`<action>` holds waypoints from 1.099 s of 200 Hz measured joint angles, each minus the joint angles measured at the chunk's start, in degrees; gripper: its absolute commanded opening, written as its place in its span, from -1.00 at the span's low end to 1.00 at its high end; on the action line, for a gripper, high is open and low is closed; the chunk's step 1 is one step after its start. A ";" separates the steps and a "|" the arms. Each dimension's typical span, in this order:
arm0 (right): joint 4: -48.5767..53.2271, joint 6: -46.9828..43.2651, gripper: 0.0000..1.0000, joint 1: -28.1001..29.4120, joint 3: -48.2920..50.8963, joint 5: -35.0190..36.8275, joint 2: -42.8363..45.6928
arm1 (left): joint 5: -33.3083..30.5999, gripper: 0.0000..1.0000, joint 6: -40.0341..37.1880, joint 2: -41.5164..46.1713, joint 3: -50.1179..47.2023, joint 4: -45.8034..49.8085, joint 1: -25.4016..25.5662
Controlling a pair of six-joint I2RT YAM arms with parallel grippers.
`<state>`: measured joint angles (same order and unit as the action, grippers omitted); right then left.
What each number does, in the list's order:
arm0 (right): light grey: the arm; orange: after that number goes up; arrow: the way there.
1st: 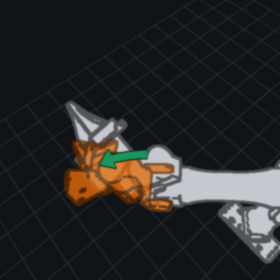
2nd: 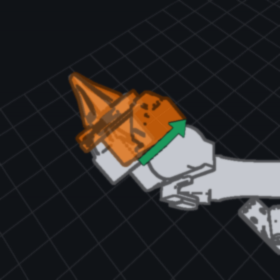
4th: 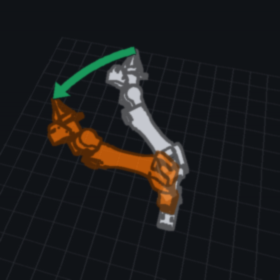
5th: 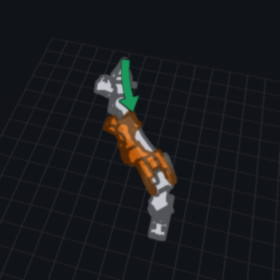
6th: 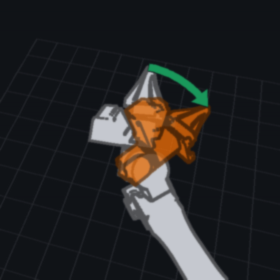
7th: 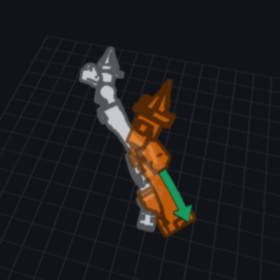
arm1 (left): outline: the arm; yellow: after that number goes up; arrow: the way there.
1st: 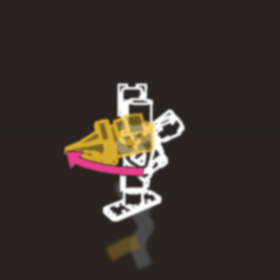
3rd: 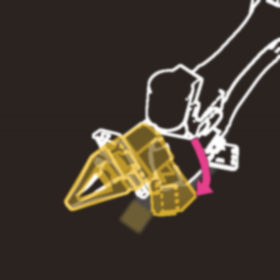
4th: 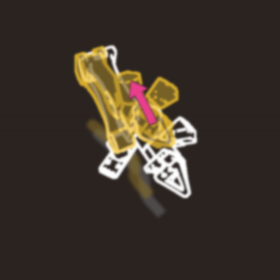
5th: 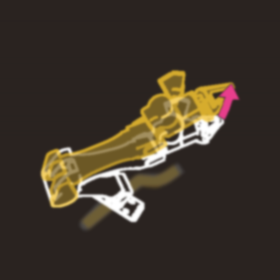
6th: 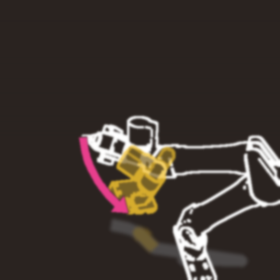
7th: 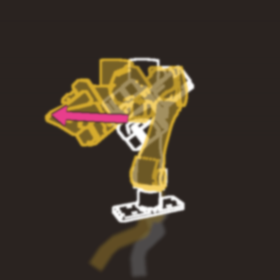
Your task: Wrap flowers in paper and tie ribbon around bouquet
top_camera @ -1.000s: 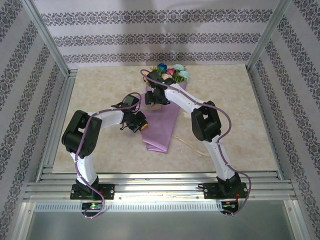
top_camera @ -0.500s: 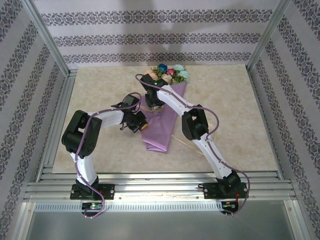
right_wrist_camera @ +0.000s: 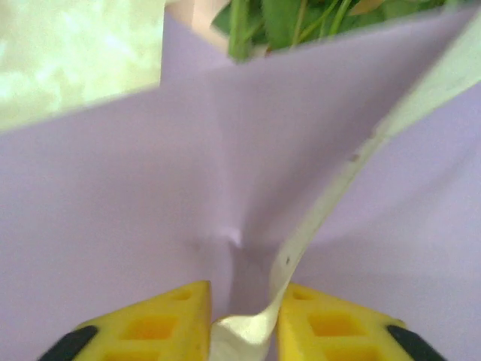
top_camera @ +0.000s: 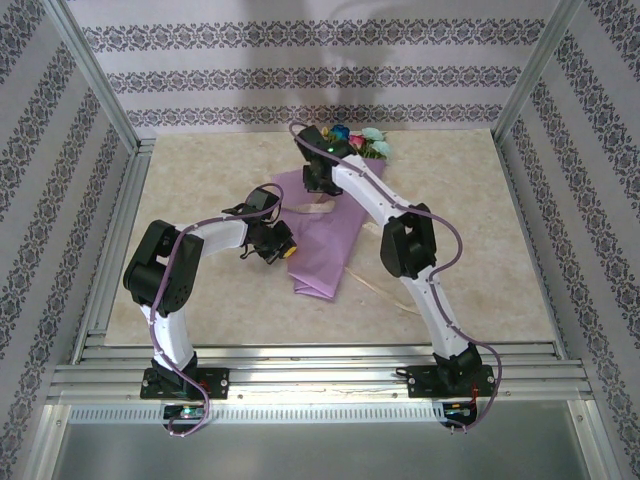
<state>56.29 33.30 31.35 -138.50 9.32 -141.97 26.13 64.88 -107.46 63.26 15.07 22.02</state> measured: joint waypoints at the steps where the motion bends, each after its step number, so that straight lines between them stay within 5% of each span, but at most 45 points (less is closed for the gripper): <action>1: -0.02 -0.04 -0.41 -0.07 0.00 -0.02 0.07 | 0.00 -0.89 0.00 -0.02 0.00 0.00 0.00; 42: -1.51 1.29 -0.96 -1.86 3.13 -1.31 1.07 | 0.15 -0.90 0.00 -0.31 0.04 0.02 0.00; 63: -1.62 1.66 -1.00 -1.86 5.03 -1.51 1.07 | 0.15 -0.90 0.00 -0.31 0.04 0.04 0.00; 90: -2.21 1.55 -0.40 -1.86 5.31 -1.84 1.22 | 0.17 -0.90 0.00 -0.31 0.04 0.04 0.00; 127: -3.63 -1.18 0.06 -0.83 5.31 -1.79 1.60 | 0.15 -0.90 0.00 -0.31 0.04 0.04 0.00; 159: -2.71 -5.29 0.07 1.01 2.89 -1.90 0.79 | 0.15 -0.91 0.00 -0.31 0.04 0.07 0.00; 220: -0.76 -6.71 -0.23 1.01 -2.38 -2.32 -4.50 | 0.17 -0.92 0.00 -0.31 0.04 0.24 0.00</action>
<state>55.53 26.59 32.36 -140.88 7.01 -146.47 26.30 64.88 -107.77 63.31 15.31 22.02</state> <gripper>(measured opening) 0.389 0.046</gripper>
